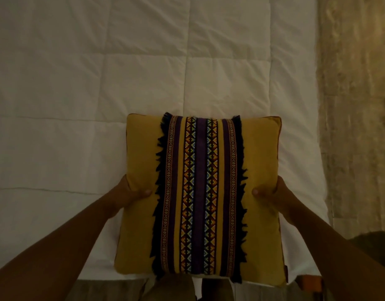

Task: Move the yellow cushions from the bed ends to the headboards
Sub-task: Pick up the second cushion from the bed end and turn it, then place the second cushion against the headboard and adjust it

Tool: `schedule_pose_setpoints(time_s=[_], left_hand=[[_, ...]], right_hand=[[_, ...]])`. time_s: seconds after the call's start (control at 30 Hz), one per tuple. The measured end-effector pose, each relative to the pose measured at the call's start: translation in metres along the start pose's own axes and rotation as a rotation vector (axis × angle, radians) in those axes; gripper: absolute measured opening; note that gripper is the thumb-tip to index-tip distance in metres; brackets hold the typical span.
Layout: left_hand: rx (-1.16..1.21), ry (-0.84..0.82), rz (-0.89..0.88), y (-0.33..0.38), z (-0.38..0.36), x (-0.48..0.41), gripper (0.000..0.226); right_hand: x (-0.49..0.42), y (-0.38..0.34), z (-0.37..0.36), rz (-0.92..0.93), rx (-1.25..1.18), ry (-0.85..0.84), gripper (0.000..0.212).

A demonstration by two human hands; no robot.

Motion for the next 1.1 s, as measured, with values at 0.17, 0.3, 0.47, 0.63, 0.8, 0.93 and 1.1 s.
schedule_pose_setpoints(time_s=[0.17,0.3,0.47,0.63,0.8,0.93,1.1], left_hand=[[0.077,0.041,0.026,0.001,-0.005,-0.001,0.124],[0.119,0.082,-0.027,0.008,-0.005,0.023,0.12],[0.179,0.118,-0.109,0.024,0.0,0.073,0.084],[0.223,0.172,-0.273,0.054,0.005,0.151,0.066],[0.304,0.269,-0.391,0.063,0.012,0.231,0.081],[0.371,0.34,-0.473,0.044,0.018,0.29,0.081],[0.478,0.495,-0.514,-0.023,0.052,0.354,0.069]], right_hand=[[-0.001,-0.008,-0.004,0.041,-0.059,-0.011,0.085],[0.02,-0.029,-0.004,0.123,-0.083,-0.017,0.079],[0.05,-0.073,0.0,0.213,-0.073,-0.048,0.08],[0.097,-0.154,0.004,0.391,0.017,-0.113,0.078],[0.145,-0.222,0.002,0.543,0.058,-0.156,0.084],[0.181,-0.255,-0.025,0.637,0.092,-0.22,0.079],[0.211,-0.282,-0.101,0.715,0.153,-0.351,0.072]])
Point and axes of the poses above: each hand's wrist, its own x-axis away from the middle knuckle, its own z-axis out of the back of the hand, y = z × x, the point moved 6 cm from there along -x, towards the middle knuckle, and after that the axes turned 8 degrees about z, right-handed, at the moved point
